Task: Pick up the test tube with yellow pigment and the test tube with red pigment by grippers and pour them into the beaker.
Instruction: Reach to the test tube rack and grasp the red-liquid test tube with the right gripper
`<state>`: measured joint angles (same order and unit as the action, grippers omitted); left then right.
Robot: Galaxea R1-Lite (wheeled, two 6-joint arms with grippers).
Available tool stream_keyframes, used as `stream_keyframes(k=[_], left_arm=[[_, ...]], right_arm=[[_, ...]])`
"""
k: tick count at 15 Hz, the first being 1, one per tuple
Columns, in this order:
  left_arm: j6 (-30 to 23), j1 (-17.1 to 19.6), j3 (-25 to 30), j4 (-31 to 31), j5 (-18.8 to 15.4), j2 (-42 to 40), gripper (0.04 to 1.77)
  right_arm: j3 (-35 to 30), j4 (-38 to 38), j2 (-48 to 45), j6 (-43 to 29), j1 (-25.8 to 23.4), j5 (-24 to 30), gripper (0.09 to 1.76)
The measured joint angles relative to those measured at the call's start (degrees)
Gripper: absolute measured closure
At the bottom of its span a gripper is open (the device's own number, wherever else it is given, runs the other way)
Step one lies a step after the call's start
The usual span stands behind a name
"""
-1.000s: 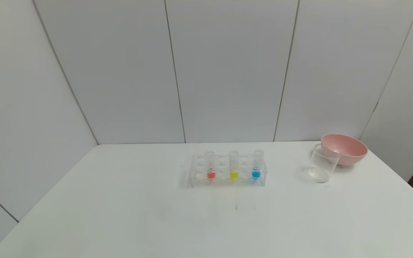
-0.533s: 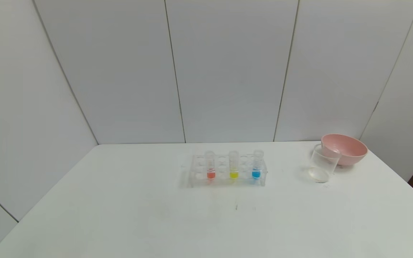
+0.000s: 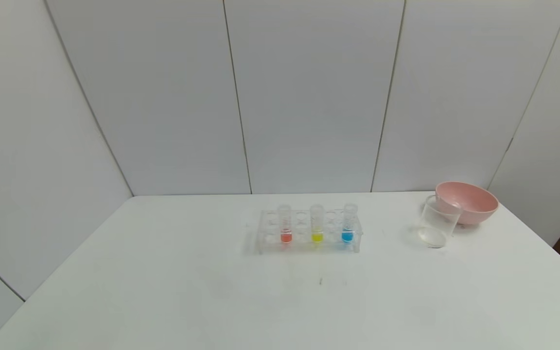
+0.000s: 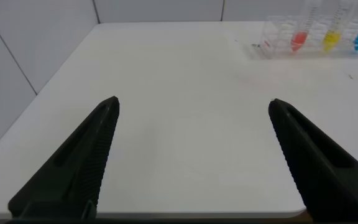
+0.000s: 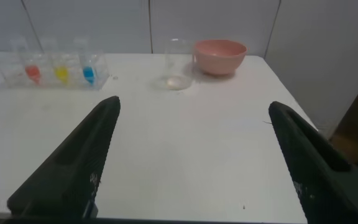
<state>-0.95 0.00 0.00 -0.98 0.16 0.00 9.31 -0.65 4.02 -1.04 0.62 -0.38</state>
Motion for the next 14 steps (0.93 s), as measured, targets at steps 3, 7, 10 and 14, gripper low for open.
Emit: stream_keyframes(k=[3,7,10,14], left_arm=[[0.0,0.0,0.0,0.0,0.0,0.0,0.09],[0.0,0.0,0.0,0.0,0.0,0.0,0.09],[0.0,0.0,0.0,0.0,0.0,0.0,0.09],[0.0,0.0,0.0,0.0,0.0,0.0,0.09]], right_arm=[[7.3,0.0,7.1,0.0,0.0,0.1,0.14],[13.9,1.0,18.7,0.8,0.0,0.6,0.14],[18.0,2.6,28.5,1.0,0.7,1.2,0.14],[25.5,3.3,42.1,0.4,5.3,0.4,0.14]])
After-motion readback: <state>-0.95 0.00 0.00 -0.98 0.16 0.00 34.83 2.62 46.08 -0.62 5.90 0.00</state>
